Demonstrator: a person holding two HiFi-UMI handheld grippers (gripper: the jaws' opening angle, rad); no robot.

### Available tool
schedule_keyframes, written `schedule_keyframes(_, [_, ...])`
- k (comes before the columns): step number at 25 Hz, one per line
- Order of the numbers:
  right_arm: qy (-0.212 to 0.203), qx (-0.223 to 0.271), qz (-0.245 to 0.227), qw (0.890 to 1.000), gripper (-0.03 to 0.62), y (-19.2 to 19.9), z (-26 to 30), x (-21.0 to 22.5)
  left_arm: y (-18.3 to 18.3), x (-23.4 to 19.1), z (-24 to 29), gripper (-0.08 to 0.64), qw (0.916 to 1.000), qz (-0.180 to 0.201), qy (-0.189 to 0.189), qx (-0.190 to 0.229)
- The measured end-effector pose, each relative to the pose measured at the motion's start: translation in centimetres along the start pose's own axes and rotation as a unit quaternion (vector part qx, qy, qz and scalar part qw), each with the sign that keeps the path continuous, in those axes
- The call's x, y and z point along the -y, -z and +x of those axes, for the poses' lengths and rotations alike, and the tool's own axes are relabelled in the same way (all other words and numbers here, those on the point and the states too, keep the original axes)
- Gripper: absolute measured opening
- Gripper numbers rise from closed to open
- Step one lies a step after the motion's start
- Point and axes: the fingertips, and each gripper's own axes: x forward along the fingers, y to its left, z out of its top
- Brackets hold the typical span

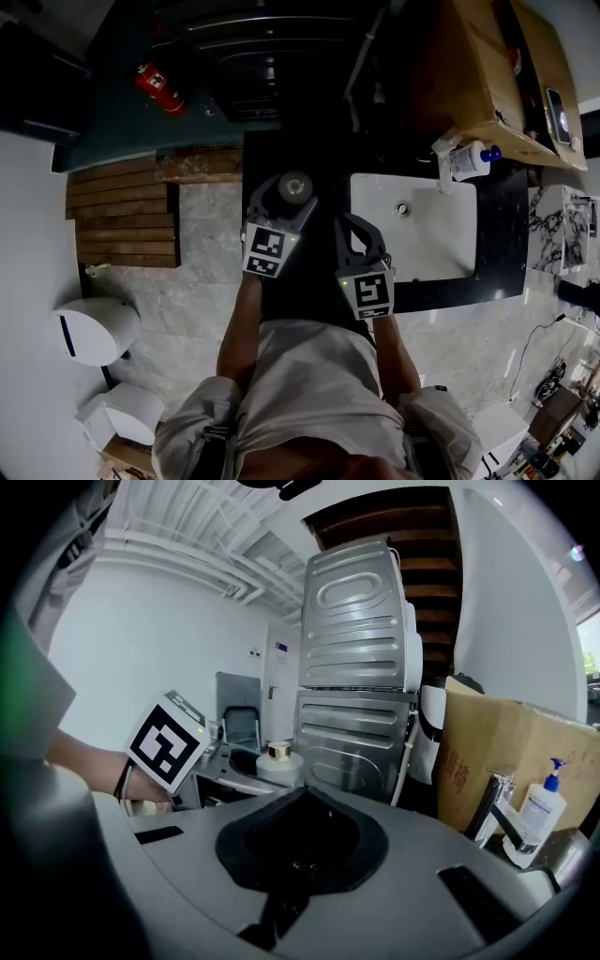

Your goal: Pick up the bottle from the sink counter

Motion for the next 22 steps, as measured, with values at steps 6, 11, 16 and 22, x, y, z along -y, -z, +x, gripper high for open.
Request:
schedule_keyframes(6, [0.008, 0.023, -0.008, 1.000, -0.008, -2.3, -0.9, 0.3, -1.7, 0.7, -1.6, 0.318, 0.9998, 0.003, 0.007, 0.016])
schedule_keyframes(11, [0.010, 0.041, -0.013, 0.999, -0.008, -4.1, -1.6, 0.3, -3.4, 1.1, -3.0, 0.318, 0.9996, 0.009, 0.009, 0.027])
schedule_keyframes(16, [0.017, 0.057, -0.016, 0.998, -0.008, -6.0, -2.4, 0.6, -5.4, 1.3, -4.6, 0.318, 0.9989, 0.010, 0.012, 0.043])
schedule_keyframes(22, [0.023, 0.070, -0.022, 0.997, -0.008, -7.9, -3.7, 0.8, -8.6, 1.3, -7.4, 0.318, 0.9975, 0.003, 0.011, 0.070])
